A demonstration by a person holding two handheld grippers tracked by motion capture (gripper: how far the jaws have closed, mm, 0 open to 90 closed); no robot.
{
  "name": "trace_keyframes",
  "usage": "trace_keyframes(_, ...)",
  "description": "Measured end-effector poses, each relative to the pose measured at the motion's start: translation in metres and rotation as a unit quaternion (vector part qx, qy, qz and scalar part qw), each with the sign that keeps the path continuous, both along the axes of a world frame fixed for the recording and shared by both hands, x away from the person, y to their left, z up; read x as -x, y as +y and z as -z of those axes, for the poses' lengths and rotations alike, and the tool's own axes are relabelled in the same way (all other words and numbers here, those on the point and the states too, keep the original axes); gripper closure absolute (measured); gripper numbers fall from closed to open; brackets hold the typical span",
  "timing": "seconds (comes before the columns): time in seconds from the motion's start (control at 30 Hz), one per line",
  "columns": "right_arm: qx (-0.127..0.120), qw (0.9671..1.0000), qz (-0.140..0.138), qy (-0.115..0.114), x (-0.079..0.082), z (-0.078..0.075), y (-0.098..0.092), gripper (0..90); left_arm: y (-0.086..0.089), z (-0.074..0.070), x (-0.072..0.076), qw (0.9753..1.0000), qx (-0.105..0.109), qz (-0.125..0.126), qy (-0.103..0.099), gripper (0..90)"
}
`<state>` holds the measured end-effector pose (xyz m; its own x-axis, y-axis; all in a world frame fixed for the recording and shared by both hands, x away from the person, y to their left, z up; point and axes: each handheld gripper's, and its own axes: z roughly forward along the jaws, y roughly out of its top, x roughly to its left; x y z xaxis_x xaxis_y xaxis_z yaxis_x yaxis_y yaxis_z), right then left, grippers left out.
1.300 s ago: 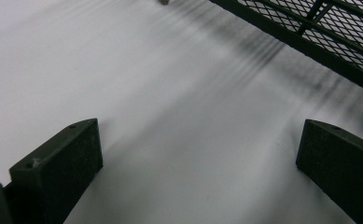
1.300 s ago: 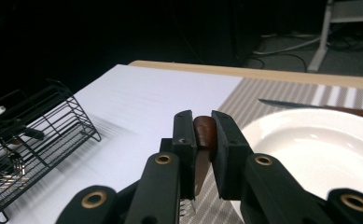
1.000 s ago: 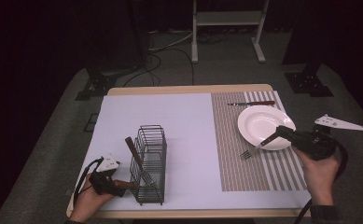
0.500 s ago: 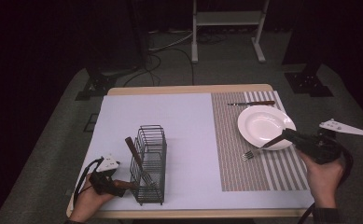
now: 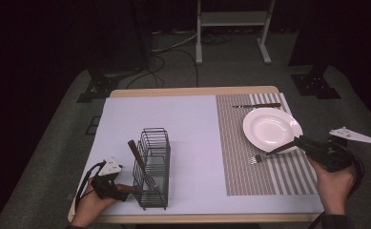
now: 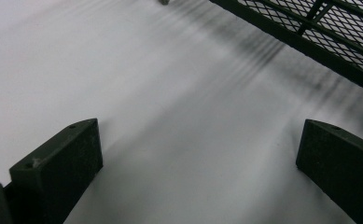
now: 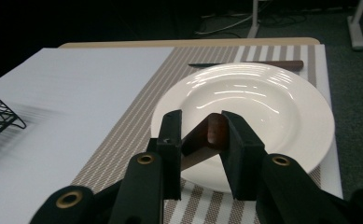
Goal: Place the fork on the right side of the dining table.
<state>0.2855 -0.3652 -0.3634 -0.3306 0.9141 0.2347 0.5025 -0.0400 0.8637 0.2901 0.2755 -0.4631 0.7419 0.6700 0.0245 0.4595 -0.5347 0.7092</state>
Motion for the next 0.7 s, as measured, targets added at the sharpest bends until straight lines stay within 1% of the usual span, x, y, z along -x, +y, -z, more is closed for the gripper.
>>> trace_keyframes(0.1, -0.002, 0.9999, 0.007, 0.007, 0.001, 0.004, -0.005, 67.4, 0.000, 0.000, 0.000, 1.0000, 0.000, 0.000, 0.000, 0.0)
trace_keyframes(0.23, 0.005, 0.9997, 0.018, 0.013, 0.000, 0.010, -0.008, 65.0, 0.000, 0.000, 0.000, 1.0000, 0.000, 0.000, 0.000, 0.0)
trace_keyframes(0.43, 0.015, 0.9993, 0.026, 0.024, -0.002, 0.015, -0.011, 62.3, 0.000, 0.000, 0.000, 1.0000, -0.001, 0.001, 0.000, 0.0)
trace_keyframes(0.7, 0.009, 0.9983, 0.036, 0.045, -0.005, 0.022, -0.017, 59.8, 0.000, 0.000, 0.000, 1.0000, 0.002, -0.001, 0.000, 0.0)
